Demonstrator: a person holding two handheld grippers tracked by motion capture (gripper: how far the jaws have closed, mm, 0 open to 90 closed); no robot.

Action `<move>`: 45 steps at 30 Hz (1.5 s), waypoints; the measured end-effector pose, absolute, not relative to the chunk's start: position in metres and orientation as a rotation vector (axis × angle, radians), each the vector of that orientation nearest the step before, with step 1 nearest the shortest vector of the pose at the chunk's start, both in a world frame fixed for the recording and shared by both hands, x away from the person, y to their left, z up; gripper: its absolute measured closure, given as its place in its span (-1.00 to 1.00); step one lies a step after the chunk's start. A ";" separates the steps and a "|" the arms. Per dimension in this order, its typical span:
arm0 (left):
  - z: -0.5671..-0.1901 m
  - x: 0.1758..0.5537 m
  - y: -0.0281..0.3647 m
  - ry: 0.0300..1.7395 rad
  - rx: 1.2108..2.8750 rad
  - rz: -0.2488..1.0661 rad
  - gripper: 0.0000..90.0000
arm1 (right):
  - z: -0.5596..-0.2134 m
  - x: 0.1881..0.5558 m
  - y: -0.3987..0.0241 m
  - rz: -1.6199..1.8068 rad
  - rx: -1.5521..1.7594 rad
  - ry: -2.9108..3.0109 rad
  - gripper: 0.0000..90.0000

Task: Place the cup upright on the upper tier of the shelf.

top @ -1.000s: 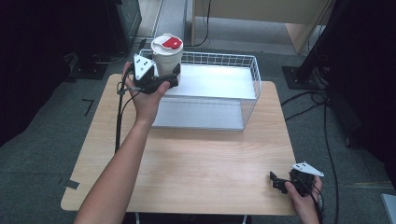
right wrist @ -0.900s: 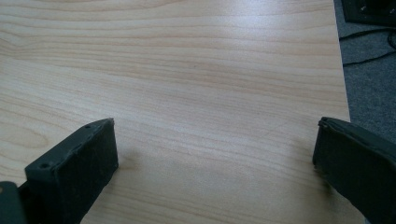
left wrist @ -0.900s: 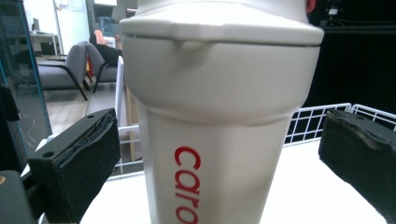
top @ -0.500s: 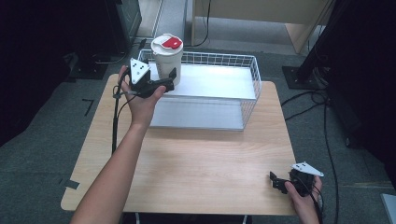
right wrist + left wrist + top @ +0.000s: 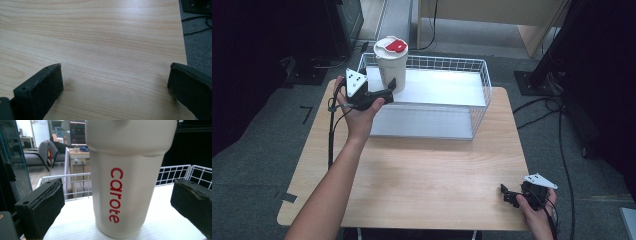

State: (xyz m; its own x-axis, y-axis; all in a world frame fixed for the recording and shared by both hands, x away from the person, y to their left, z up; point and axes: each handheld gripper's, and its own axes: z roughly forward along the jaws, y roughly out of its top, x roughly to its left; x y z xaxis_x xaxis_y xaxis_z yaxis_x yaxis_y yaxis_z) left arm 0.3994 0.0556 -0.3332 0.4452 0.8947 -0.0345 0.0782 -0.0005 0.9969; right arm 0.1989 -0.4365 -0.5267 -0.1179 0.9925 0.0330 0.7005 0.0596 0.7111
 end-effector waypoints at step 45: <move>-0.377 0.306 0.113 0.860 1.447 0.878 -1.00 | -0.527 0.199 -0.436 0.811 1.685 1.874 -1.00</move>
State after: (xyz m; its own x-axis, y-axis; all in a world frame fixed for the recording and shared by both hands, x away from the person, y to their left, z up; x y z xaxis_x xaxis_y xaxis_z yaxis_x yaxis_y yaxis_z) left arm 0.3065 0.1132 -0.3773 0.4459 0.8943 0.0375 0.0182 -0.0509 0.9985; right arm 0.1990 -0.4359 -0.5268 -0.1187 0.9925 0.0307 0.7021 0.0620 0.7094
